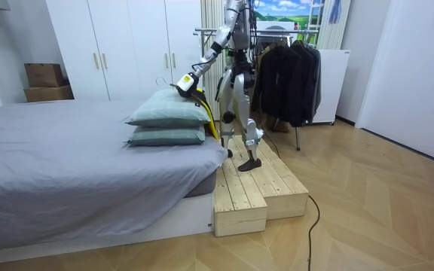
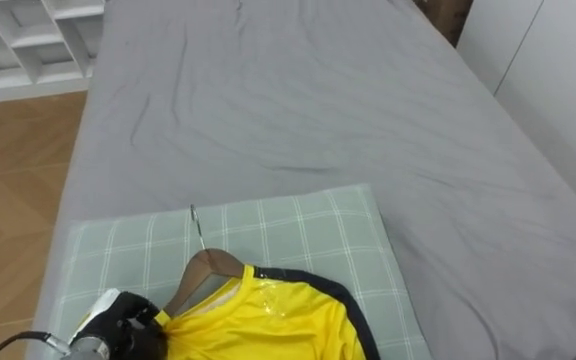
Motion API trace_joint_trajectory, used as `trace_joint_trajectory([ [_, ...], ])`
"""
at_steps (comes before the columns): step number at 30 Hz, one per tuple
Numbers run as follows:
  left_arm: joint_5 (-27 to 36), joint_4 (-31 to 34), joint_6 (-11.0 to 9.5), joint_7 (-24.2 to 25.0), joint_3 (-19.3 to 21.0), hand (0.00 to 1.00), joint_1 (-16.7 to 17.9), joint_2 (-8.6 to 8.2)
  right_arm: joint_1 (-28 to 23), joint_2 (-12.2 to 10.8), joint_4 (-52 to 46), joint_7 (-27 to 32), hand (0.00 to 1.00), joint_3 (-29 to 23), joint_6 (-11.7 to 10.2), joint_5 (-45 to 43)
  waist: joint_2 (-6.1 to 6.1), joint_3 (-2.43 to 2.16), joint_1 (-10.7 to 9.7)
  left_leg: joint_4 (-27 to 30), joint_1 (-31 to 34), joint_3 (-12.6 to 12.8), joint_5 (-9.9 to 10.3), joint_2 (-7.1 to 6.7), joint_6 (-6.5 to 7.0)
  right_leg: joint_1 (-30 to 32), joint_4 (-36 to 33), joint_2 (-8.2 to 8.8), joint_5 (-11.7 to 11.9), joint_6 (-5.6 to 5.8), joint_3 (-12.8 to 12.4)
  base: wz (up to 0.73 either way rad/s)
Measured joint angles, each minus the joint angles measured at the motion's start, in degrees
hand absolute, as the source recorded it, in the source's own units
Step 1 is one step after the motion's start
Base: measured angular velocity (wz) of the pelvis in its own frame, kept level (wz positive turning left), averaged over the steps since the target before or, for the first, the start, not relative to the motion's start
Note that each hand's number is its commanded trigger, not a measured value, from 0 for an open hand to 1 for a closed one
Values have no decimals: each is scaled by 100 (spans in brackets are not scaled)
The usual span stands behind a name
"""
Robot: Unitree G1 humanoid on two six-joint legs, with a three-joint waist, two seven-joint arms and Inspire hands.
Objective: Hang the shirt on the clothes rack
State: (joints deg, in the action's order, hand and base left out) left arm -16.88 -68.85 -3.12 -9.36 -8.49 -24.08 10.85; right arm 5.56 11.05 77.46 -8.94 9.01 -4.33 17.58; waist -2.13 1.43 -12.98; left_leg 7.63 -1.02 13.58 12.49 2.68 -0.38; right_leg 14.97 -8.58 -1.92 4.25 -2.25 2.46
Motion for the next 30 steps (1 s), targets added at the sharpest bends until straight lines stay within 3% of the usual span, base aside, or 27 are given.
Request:
trace_joint_trajectory([
  [4,69,77,-71,-3,222,100,23,-40,-134,-7,9,-15,0,-198,-1,6,0,-38,106,-17,-156,-20,3,16,-5,-155,1,0,-19,-8,65,4],
  [6,172,140,-92,-11,269,100,104,-41,-204,-9,10,-1,0,-241,0,7,-14,-99,112,-23,-214,-34,8,25,-11,-218,0,-2,-39,-6,84,4],
  [8,448,204,-109,-22,291,100,179,-37,-253,-10,12,14,0,-252,1,28,-25,-126,129,-12,-281,-38,21,33,-13,-296,-3,-5,-53,-2,91,2],
  [11,784,403,-115,-75,290,100,227,-34,-252,-9,13,35,0,-283,6,18,-24,-132,185,2,-282,-40,46,31,-14,-310,-4,-6,-70,15,81,2],
  [16,840,540,-122,-115,292,100,262,18,-349,-9,14,68,0,-370,9,12,-23,-132,231,5,-381,-92,53,52,-26,-428,-4,-17,-108,27,125,5],
  [22,840,1521,-222,-155,291,100,602,213,-379,-9,12,66,0,-539,11,-16,-17,-128,239,-17,-478,-111,60,54,-30,-521,-3,-17,-128,39,143,1],
  [30,846,1734,-242,-229,291,100,675,336,-457,-6,9,4,0,-665,10,-29,-24,-120,233,-39,-658,-127,108,68,-20,-690,-3,-35,-158,32,150,0],
])
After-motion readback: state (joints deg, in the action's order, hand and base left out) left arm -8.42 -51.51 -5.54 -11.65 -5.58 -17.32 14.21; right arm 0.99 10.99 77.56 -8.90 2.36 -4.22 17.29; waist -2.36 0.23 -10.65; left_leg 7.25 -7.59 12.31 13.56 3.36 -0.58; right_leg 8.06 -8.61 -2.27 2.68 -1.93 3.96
